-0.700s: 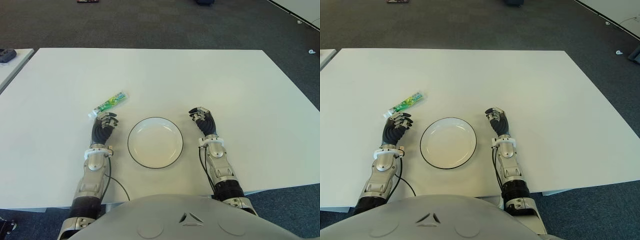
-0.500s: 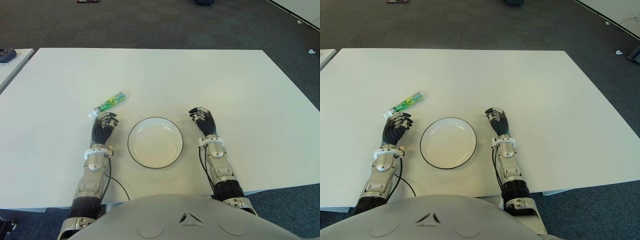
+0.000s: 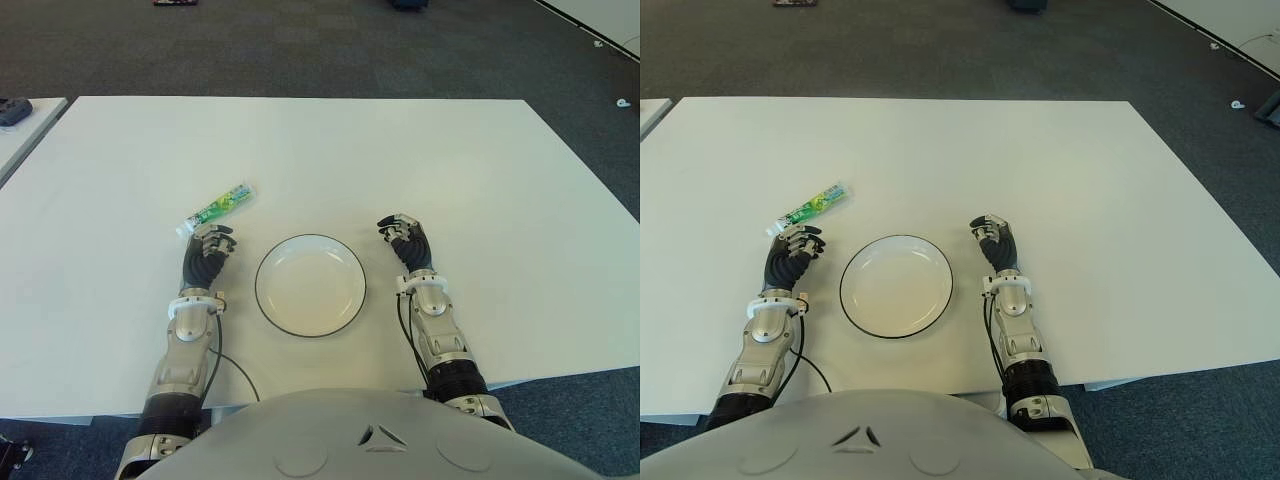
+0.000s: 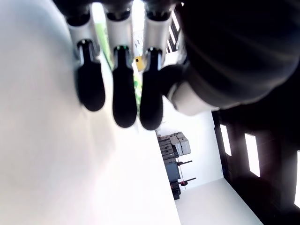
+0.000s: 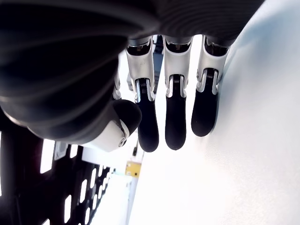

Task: Put the toothpaste on the table into the plate.

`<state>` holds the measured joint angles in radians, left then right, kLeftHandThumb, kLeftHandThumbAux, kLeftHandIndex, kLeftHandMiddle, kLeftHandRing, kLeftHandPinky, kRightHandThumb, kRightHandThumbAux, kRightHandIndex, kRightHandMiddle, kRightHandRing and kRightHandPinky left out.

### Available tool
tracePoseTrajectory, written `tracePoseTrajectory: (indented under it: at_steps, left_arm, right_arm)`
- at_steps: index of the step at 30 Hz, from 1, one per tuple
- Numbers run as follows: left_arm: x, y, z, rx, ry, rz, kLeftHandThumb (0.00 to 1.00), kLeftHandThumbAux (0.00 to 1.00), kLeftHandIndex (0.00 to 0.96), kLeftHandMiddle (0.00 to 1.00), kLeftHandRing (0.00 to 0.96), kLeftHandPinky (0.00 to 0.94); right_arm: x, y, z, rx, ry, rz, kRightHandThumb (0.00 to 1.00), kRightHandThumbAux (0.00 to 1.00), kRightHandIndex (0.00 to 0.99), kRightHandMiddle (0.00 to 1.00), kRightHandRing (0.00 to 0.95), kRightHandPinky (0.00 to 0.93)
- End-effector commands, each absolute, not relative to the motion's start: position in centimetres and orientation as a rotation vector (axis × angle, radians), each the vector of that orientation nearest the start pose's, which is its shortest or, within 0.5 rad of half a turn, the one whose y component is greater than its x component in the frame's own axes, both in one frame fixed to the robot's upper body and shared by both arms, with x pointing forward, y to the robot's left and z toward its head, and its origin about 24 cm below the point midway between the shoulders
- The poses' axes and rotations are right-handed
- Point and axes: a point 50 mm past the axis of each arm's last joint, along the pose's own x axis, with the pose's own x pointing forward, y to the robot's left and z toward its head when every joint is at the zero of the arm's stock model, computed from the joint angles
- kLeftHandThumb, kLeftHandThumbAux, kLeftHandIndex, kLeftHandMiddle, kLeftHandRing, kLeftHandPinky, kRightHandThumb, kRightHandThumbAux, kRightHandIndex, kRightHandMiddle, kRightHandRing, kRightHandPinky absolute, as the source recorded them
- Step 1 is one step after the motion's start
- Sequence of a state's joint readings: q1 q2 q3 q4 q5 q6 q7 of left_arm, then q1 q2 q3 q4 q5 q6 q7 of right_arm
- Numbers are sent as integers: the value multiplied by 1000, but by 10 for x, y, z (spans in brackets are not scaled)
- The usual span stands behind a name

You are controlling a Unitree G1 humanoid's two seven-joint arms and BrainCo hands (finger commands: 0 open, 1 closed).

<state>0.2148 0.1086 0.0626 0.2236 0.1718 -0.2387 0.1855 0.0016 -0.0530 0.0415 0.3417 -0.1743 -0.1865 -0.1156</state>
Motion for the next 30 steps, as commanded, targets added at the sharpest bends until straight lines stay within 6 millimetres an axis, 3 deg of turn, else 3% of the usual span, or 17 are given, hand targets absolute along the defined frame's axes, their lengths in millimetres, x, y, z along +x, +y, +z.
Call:
tracePoseTrajectory:
  at_steps: [1, 11, 21, 27, 30]
  left_arm:
    - [190, 208, -25, 346, 148, 281, 706, 719, 428, 548, 551, 513]
    - [196, 215, -13, 590, -14, 371, 707, 720, 428, 565, 570, 551]
    - [204, 225, -2, 715, -71, 417, 708, 721, 428, 576, 577, 569]
    - [218, 233, 14, 863, -136, 454, 708, 719, 427, 534, 546, 537]
    - [222, 235, 18, 913, -146, 456, 706, 717, 422, 477, 478, 474]
  right_arm:
    - [237, -154, -23, -236, 170, -34, 714, 732, 419, 431, 407, 409]
    - [236, -153, -26, -246, 182, -35, 714, 732, 418, 429, 404, 403]
    - [236, -151, -26, -241, 185, -34, 714, 731, 418, 425, 400, 404]
    - [235, -151, -27, -243, 189, -33, 714, 731, 418, 425, 403, 406]
    - [235, -151, -28, -244, 191, -33, 714, 731, 418, 424, 401, 400]
